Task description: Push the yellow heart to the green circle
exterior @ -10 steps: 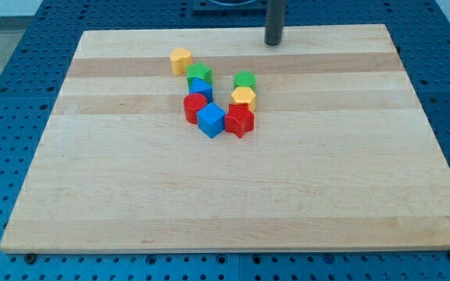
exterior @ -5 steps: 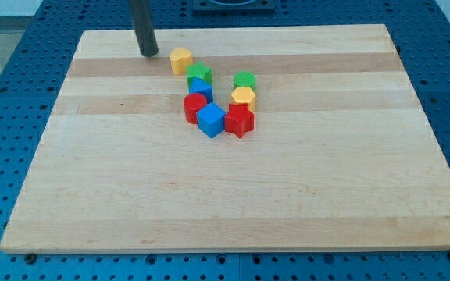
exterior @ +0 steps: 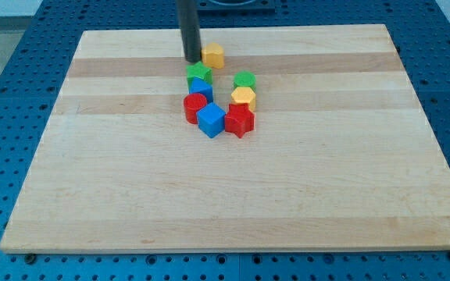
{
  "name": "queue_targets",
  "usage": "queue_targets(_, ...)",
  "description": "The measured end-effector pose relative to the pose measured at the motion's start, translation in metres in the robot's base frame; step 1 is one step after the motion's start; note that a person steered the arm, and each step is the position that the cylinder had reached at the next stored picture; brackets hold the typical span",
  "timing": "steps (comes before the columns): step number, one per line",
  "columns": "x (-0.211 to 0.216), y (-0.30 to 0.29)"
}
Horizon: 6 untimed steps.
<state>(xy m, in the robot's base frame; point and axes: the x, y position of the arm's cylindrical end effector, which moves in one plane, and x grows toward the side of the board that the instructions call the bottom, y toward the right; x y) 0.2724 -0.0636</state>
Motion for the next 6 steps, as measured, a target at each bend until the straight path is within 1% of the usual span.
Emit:
queue_targets(1,0.0,0.025)
queue_targets(3,-0.014,0.059)
queue_targets(4,-0.016,0.069)
queue_targets(5,-0.03,0.073)
queue_targets(6,-0.031,0.092)
